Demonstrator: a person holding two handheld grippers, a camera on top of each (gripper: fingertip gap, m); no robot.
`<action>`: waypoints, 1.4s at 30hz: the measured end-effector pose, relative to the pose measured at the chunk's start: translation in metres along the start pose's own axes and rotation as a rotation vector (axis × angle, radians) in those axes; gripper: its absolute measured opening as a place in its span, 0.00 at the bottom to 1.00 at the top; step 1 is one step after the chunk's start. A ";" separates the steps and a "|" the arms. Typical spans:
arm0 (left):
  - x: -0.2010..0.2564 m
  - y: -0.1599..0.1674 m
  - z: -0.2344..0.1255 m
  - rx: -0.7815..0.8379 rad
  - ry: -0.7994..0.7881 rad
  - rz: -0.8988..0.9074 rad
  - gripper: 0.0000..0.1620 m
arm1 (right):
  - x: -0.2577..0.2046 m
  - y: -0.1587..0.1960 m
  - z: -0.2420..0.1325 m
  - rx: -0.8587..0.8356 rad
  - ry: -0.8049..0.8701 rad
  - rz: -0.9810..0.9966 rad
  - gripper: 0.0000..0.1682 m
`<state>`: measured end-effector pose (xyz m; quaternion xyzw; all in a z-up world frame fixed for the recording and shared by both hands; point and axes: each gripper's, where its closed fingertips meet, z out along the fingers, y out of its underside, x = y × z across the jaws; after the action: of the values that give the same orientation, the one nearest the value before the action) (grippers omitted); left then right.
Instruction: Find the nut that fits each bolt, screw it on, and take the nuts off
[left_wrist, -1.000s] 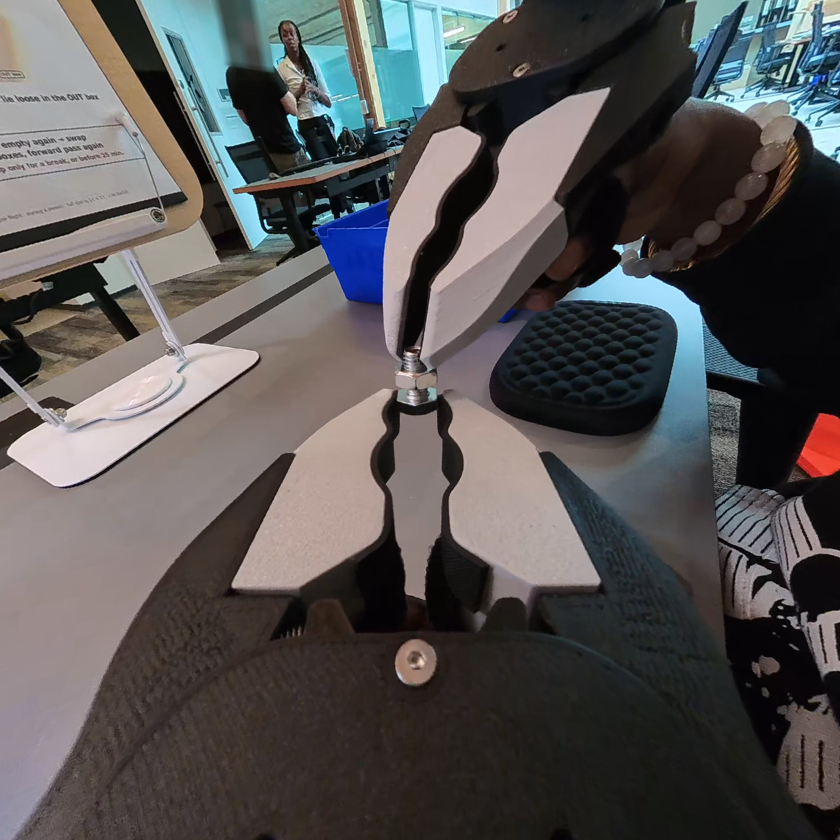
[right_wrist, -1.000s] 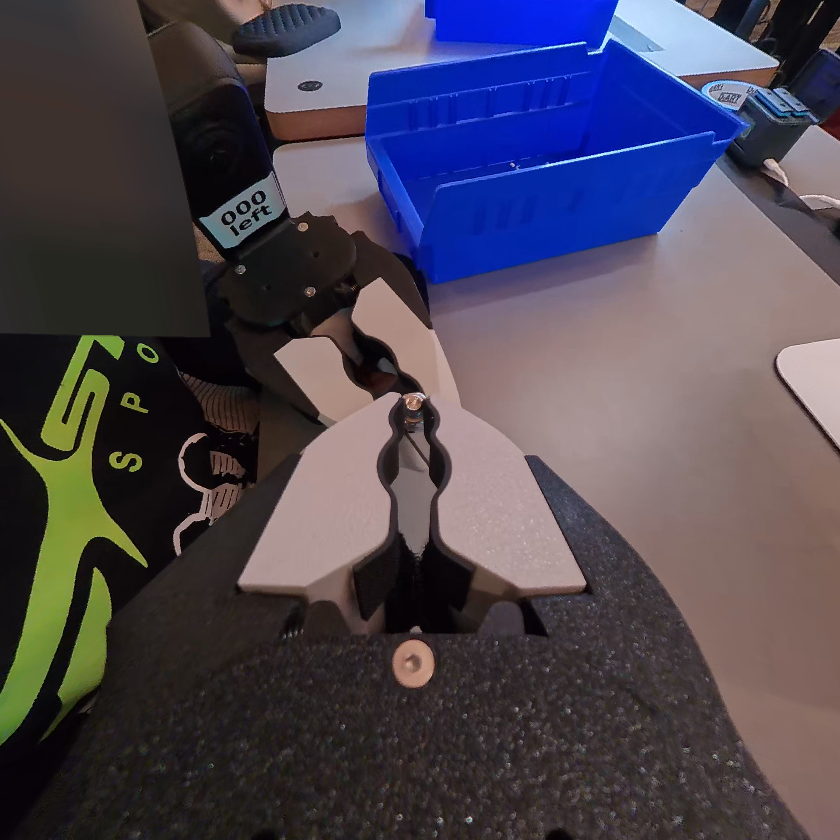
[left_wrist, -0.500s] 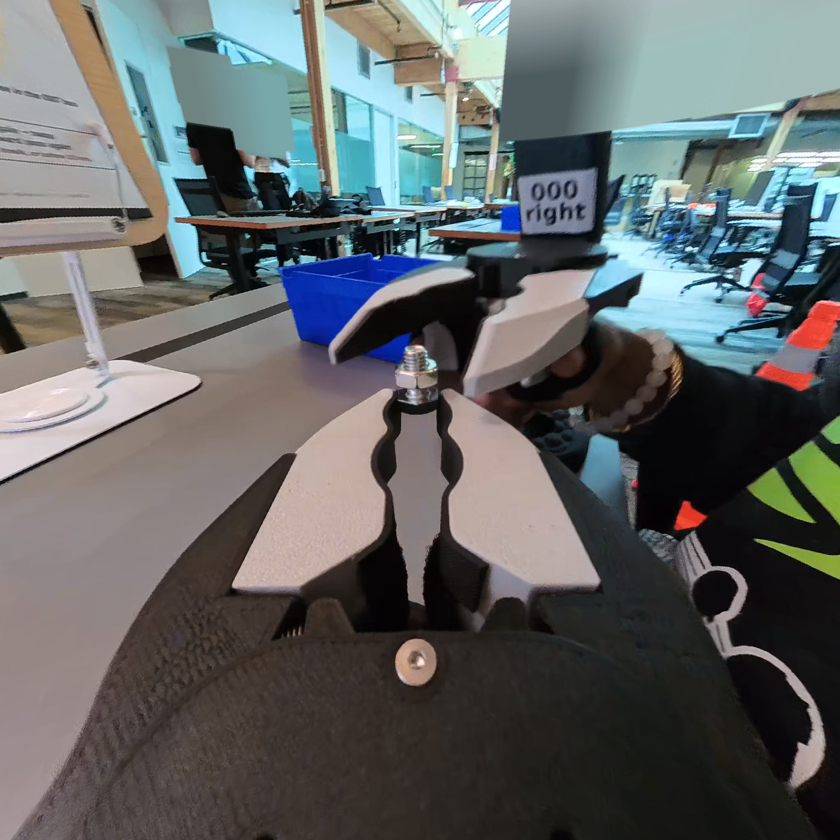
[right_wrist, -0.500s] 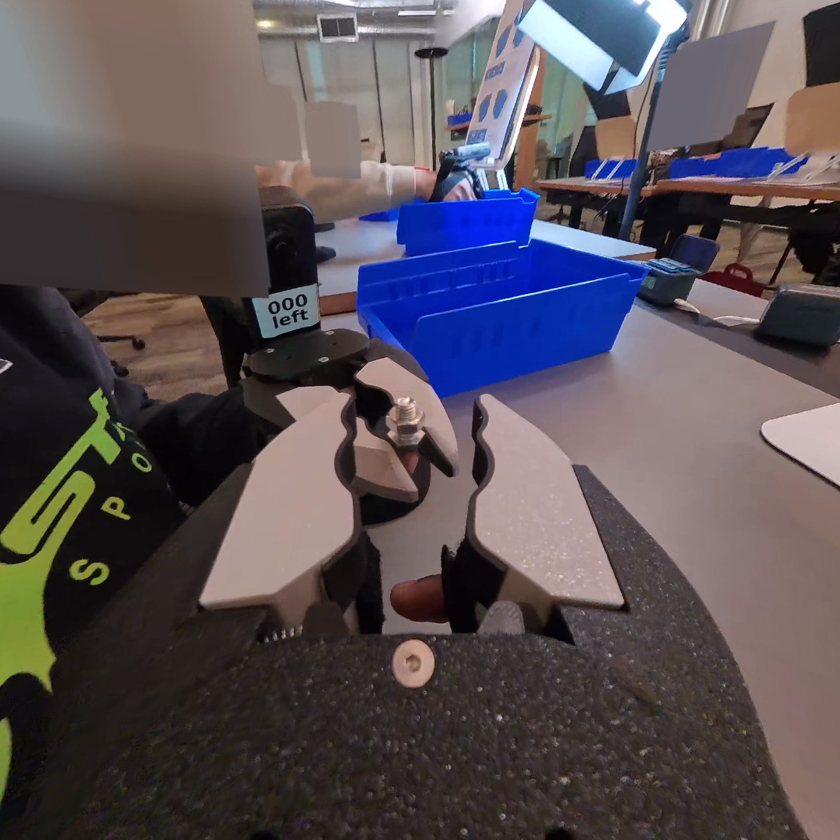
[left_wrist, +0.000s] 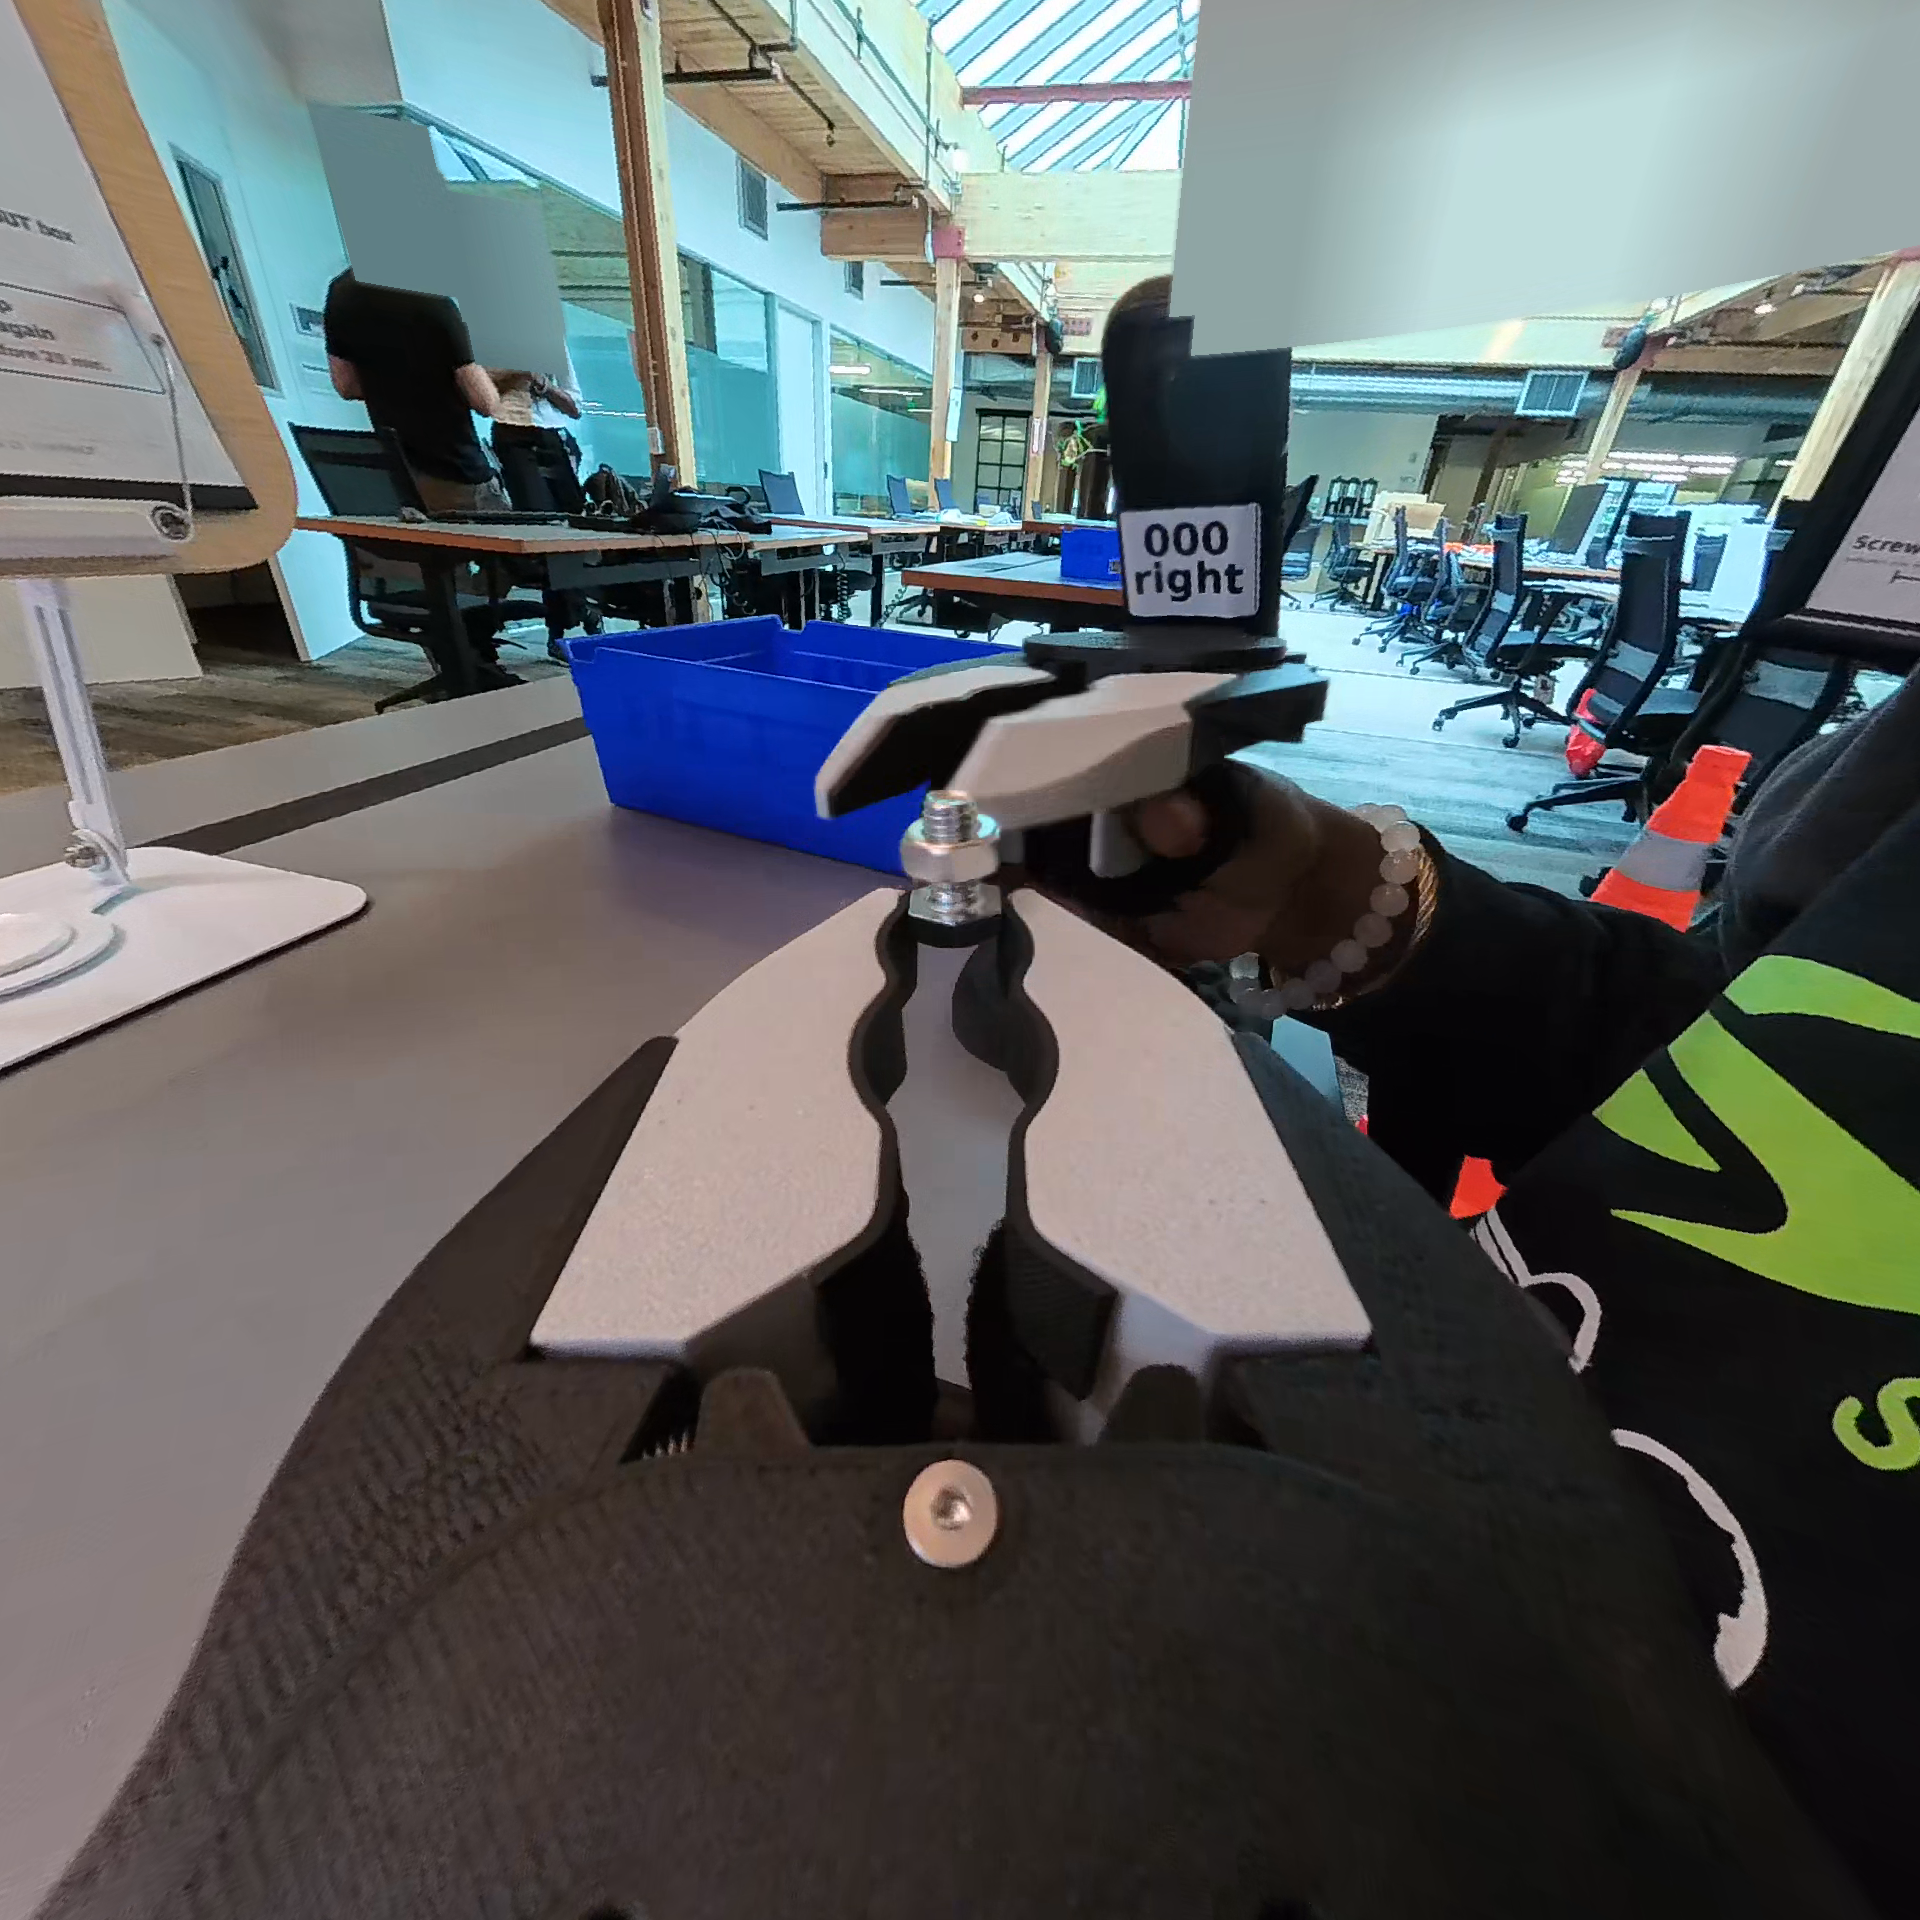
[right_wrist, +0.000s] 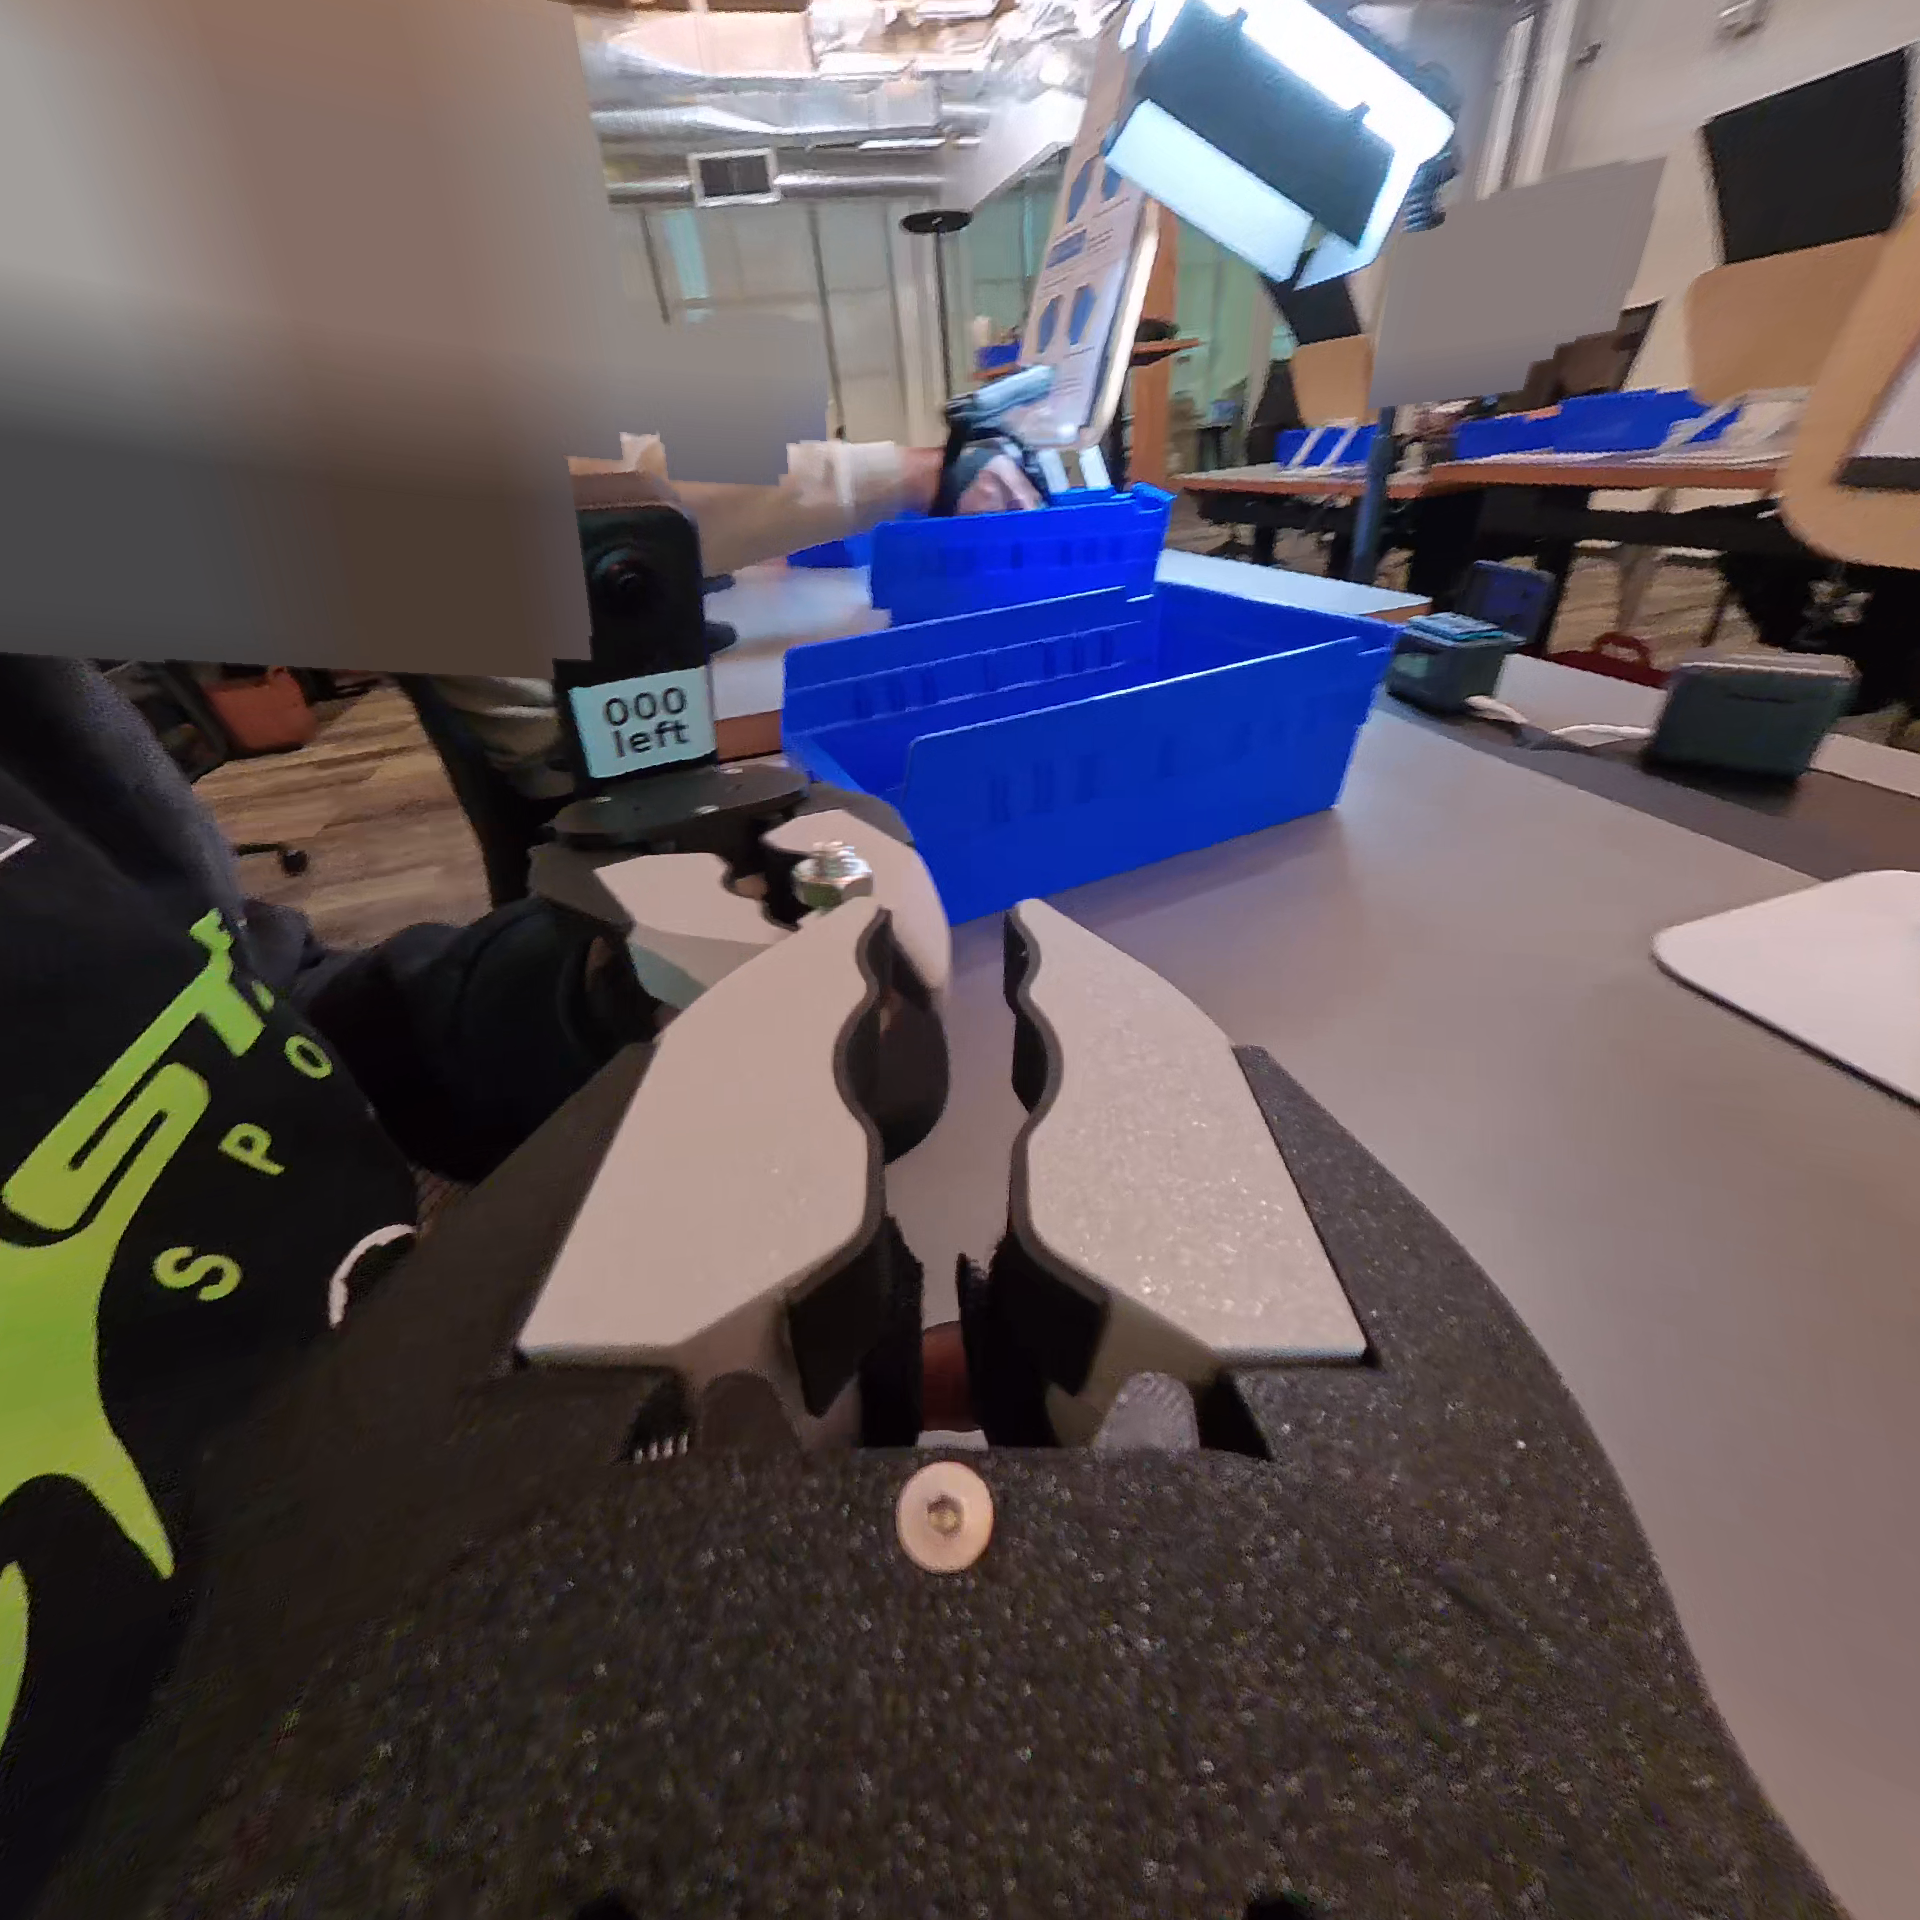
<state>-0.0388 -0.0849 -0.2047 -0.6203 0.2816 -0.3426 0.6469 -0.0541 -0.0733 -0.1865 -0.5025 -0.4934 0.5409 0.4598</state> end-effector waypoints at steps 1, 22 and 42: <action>0.000 0.000 0.000 -0.002 -0.001 0.003 0.09 | 0.003 -0.001 -0.003 0.011 0.014 0.003 0.10; 0.005 0.007 0.004 -0.041 0.013 0.039 0.09 | -0.021 0.006 0.024 0.013 -0.091 0.022 0.25; 0.006 0.007 0.004 -0.042 0.019 0.040 0.09 | 0.001 0.000 -0.015 0.077 0.007 0.035 0.15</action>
<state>-0.0316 -0.0873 -0.2111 -0.6246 0.3072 -0.3298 0.6378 -0.0387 -0.0716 -0.1866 -0.4946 -0.4618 0.5658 0.4711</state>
